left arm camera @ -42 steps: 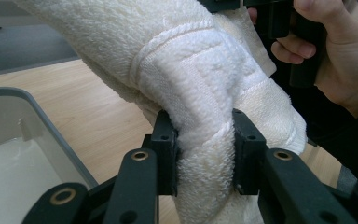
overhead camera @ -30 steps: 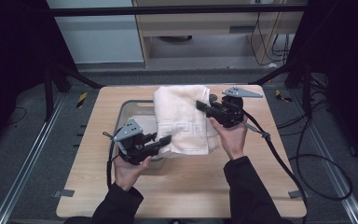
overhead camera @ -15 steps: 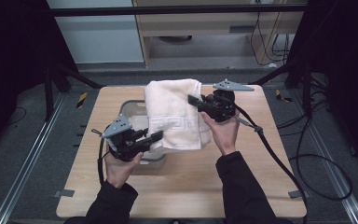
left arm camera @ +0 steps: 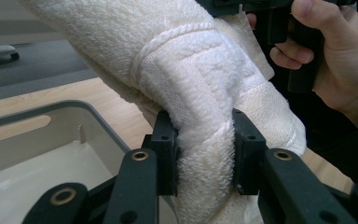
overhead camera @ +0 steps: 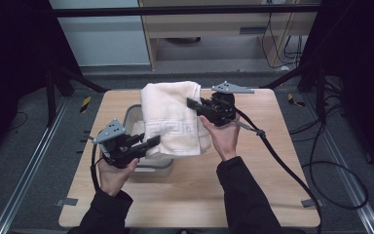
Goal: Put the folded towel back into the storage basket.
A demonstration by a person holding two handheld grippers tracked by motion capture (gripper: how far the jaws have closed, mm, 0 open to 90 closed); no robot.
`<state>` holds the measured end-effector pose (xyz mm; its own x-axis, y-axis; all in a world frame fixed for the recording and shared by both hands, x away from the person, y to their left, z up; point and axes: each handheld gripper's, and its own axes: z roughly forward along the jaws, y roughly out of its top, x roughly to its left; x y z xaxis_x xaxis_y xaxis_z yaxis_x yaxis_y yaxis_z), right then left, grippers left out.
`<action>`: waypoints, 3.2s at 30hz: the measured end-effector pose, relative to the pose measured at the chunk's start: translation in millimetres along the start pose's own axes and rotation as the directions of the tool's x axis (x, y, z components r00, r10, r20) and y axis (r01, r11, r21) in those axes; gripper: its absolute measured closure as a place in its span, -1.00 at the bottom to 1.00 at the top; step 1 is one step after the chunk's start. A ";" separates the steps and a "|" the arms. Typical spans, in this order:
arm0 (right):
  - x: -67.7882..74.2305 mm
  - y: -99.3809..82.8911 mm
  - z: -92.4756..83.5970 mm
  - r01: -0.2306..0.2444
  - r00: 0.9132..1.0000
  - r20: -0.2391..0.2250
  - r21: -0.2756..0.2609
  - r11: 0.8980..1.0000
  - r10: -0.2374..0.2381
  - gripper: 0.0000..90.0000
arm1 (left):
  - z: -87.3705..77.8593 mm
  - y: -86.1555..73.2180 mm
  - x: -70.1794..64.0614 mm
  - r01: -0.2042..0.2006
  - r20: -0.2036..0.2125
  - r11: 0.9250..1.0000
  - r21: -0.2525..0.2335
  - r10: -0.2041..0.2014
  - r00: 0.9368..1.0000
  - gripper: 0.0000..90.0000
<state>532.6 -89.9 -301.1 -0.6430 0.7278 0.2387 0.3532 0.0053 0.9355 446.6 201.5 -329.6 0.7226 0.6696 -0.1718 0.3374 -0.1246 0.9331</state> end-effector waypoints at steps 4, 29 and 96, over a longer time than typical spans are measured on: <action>6.5 0.7 6.7 0.006 1.000 -0.004 0.001 1.000 -0.006 0.60 | -5.2 -0.6 3.1 0.001 -0.006 1.000 -0.002 -0.001 1.000 0.49; 30.5 -3.7 44.4 0.019 0.999 -0.030 0.012 1.000 -0.018 0.60 | -33.4 -10.5 27.5 0.022 -0.060 1.000 0.005 -0.022 0.998 0.49; 16.2 -88.5 143.3 -0.001 0.999 0.041 0.192 0.981 -0.007 0.58 | 0.9 -74.8 104.8 0.131 -0.206 0.960 0.247 -0.080 0.975 0.48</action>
<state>588.3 19.6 -417.3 -0.6166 0.7554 0.2215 0.4780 0.1356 0.8678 497.7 280.4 -417.7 0.5531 0.8141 -0.1770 0.5680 -0.2130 0.7950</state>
